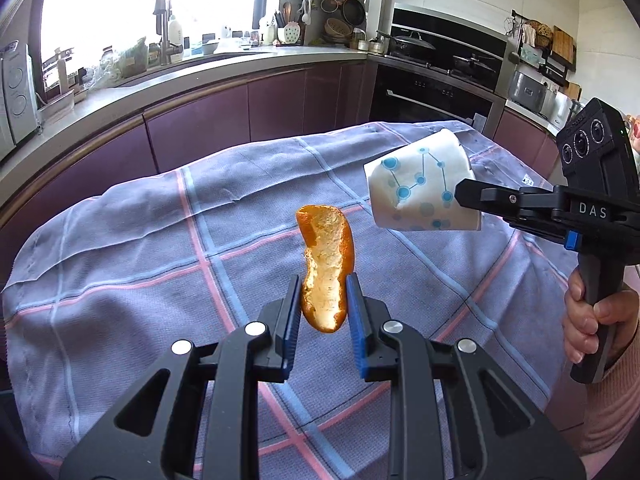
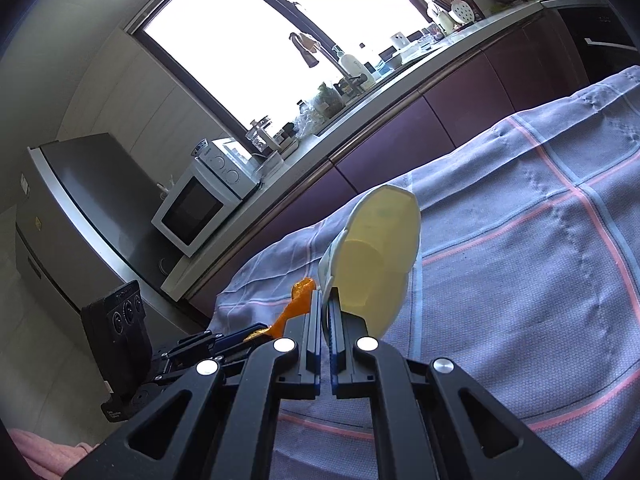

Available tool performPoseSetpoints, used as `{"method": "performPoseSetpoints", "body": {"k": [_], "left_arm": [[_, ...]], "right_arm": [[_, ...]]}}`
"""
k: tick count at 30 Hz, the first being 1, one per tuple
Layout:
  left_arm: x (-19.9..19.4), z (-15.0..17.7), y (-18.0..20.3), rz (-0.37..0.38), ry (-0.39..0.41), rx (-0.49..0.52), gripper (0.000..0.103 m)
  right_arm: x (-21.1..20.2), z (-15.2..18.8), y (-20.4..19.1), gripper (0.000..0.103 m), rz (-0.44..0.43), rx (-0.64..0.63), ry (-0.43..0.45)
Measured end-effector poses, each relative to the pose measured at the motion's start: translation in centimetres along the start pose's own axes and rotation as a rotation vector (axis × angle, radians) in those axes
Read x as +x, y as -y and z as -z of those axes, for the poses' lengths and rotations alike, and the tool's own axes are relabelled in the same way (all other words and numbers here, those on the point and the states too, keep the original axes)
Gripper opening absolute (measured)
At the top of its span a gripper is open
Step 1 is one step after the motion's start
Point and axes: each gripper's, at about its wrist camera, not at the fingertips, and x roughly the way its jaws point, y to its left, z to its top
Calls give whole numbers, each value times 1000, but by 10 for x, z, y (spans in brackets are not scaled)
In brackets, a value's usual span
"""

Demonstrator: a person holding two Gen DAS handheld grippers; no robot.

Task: Collect trash
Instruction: 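Carry the peel and the white paper cup over to the teal bin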

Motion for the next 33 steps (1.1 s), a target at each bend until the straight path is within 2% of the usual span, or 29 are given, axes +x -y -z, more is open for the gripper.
{"method": "performPoseSetpoints", "body": {"k": [16, 33], "left_arm": [[-80, 38, -36, -79, 64, -44, 23], [-138, 73, -76, -163, 95, -87, 23]], "right_arm": [[28, 21, -54, 2, -98, -58, -60], [58, 38, -98, 2, -175, -98, -137]]}}
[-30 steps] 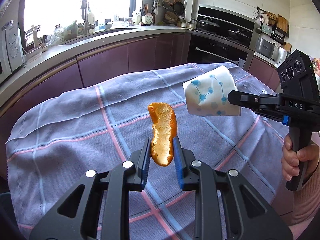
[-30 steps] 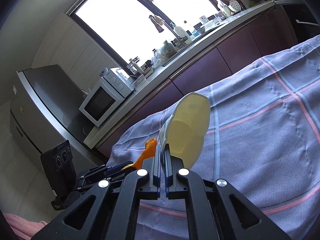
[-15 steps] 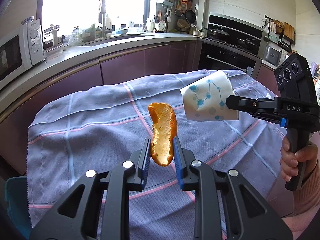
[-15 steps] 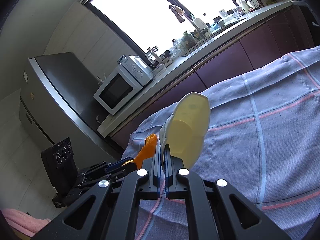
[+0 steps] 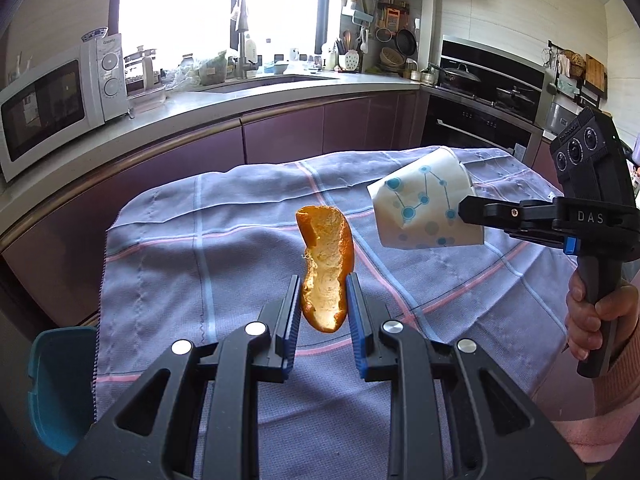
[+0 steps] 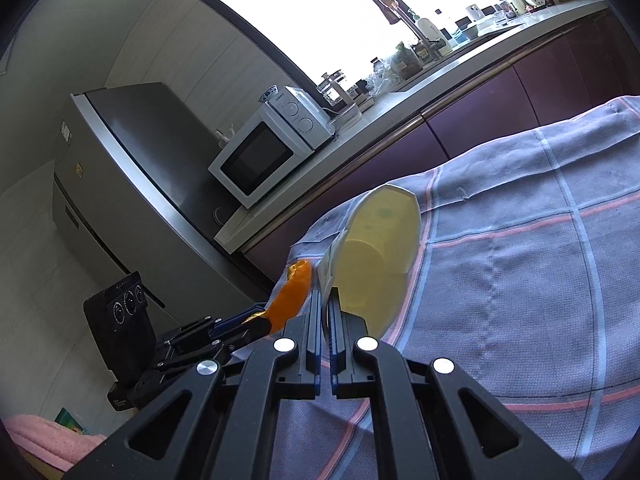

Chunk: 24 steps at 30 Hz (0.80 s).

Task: Collect trash
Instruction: 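Carry the peel and the white paper cup over to the teal bin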

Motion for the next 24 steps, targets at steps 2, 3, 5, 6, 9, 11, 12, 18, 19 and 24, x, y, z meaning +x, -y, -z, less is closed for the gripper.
{"method": "performPoseSetpoints", "body": {"k": [2, 3, 5, 6, 9, 11, 12, 18, 19, 24], "left_arm": [[-5, 3, -3, -15, 2, -1, 23], [-6, 5, -5, -20, 2, -3, 23], [-11, 8, -8, -31, 2, -8, 23], [-13, 9, -11, -36, 3, -11, 23], [-18, 12, -17, -47, 4, -23, 23], [-21, 14, -22, -56, 5, -29, 23], [-23, 15, -25, -60, 5, -33, 23], [-30, 19, -38, -89, 5, -50, 23], [-31, 20, -40, -93, 6, -53, 23], [-38, 22, -49, -108, 11, -68, 23]], "right_arm": [[5, 1, -4, 2, -10, -6, -11], [6, 1, -6, 2, -14, -11, -15], [11, 1, -10, 2, -23, -17, -25], [14, 1, -11, 2, -27, -18, -30], [22, 1, -16, 2, -39, -24, -44], [27, 2, -20, 2, -46, -29, -53], [29, 3, -22, 2, -50, -30, -58], [44, 4, -30, 2, -69, -36, -81], [46, 4, -31, 2, -73, -38, -85], [58, 5, -36, 2, -89, -46, -107]]}}
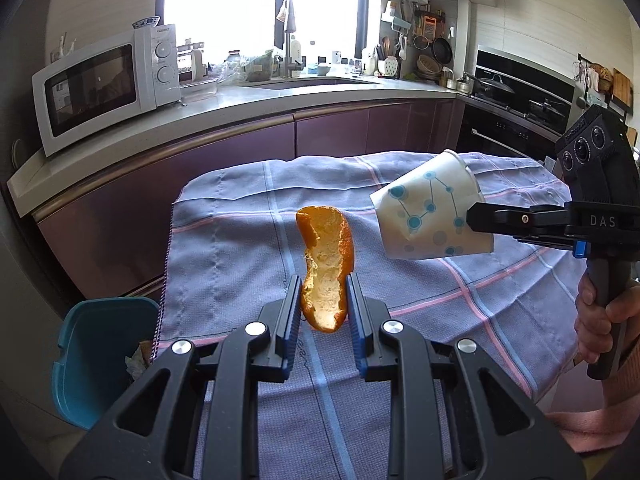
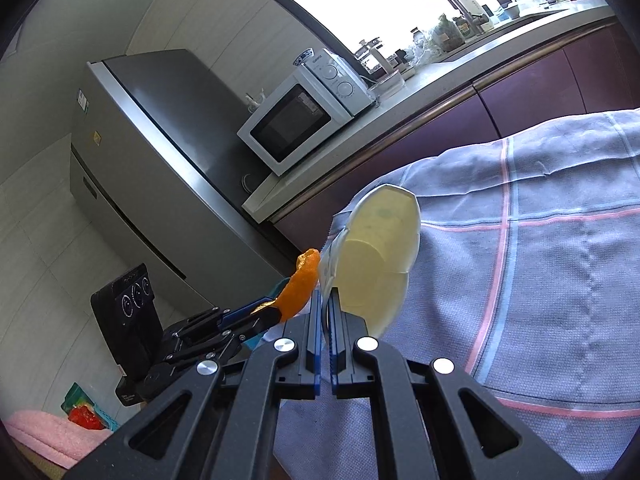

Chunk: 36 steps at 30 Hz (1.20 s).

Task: Collect trash
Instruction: 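Carry the peel and the white paper cup over to the teal bin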

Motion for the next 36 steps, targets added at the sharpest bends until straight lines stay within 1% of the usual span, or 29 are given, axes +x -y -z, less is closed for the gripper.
{"method": "performPoseSetpoints", "body": {"k": [19, 36], "left_arm": [[-13, 6, -29, -52, 11, -39, 23], [-22, 18, -58, -117, 8, -89, 23]], "right_arm": [[32, 1, -16, 2, -40, -28, -67], [62, -1, -30, 2, -84, -58, -130]]}}
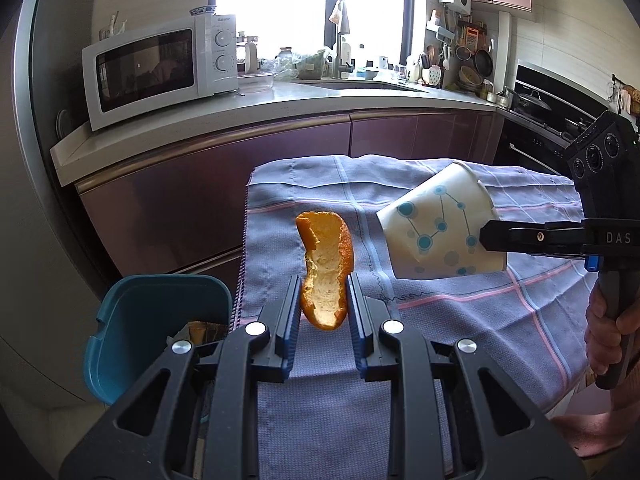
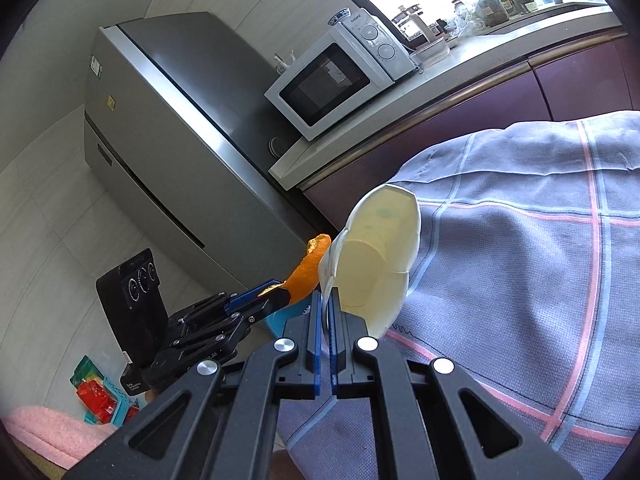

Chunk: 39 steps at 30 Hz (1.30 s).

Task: Collect trash
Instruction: 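Carry the peel and the white paper cup over to the teal bin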

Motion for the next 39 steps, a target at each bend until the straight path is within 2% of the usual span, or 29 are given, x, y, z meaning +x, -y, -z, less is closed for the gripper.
{"method": "performPoseSetpoints", "body": {"k": [14, 39], "left_arm": [[-7, 6, -21, -52, 6, -24, 23], [-23, 10, -57, -127, 26, -73, 23]], "right_arm": [[28, -4, -16, 2, -31, -34, -58], [53, -7, -27, 2, -61, -73, -123]]}}
